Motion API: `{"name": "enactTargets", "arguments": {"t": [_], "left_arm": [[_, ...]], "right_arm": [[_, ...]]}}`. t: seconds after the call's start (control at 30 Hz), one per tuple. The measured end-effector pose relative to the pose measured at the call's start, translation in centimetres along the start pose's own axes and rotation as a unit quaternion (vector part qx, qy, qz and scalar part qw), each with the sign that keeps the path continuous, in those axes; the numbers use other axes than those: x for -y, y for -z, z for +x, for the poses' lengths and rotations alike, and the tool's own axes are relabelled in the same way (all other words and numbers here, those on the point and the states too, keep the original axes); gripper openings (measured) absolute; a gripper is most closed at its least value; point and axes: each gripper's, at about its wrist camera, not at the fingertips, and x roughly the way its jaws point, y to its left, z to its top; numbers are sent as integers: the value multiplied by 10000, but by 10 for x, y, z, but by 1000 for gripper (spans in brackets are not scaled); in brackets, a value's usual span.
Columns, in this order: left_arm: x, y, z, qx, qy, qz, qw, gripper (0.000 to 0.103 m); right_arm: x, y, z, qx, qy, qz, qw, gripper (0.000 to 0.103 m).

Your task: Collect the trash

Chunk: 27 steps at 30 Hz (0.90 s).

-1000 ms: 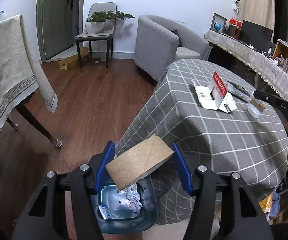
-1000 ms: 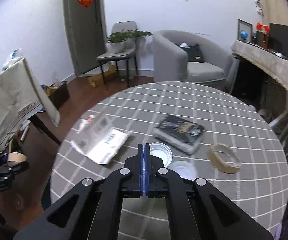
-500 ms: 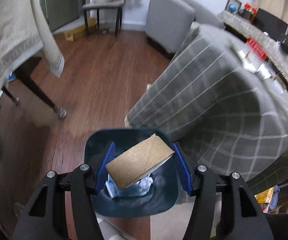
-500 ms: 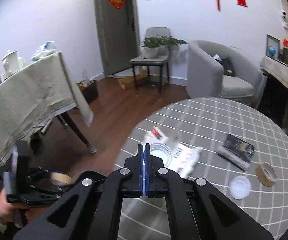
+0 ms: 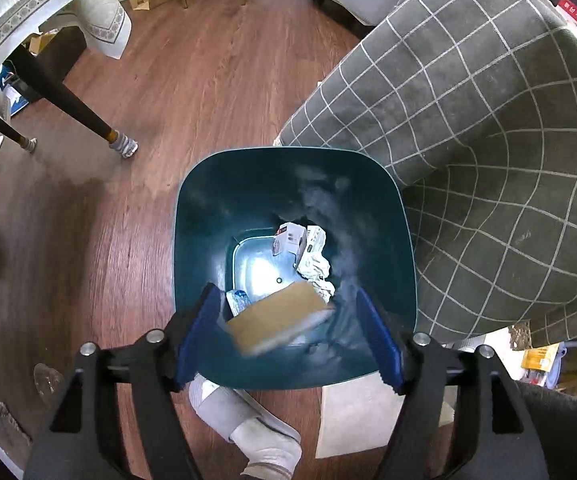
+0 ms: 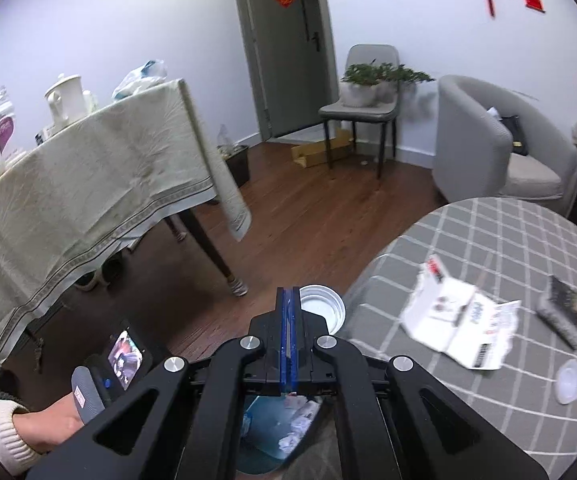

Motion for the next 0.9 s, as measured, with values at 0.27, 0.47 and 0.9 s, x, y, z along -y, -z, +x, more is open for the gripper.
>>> {"name": "enactTargets", "arguments": {"t": [0.27,0.47,0.9], "left_arm": [[-15,-3,-19,275,45,-108,9996,73],[-26,-4,-48,799,-6,-134,9967,64],[-48,-10,-111,1800,-167,-270,9831,47]], "right_arm": [[-25,11,30,-384,-229,-133,9989,1],[-37,23,56,-755,-319,-166,9965,1],[-64,67,117,-1707,-423,-416,9835,1]]}}
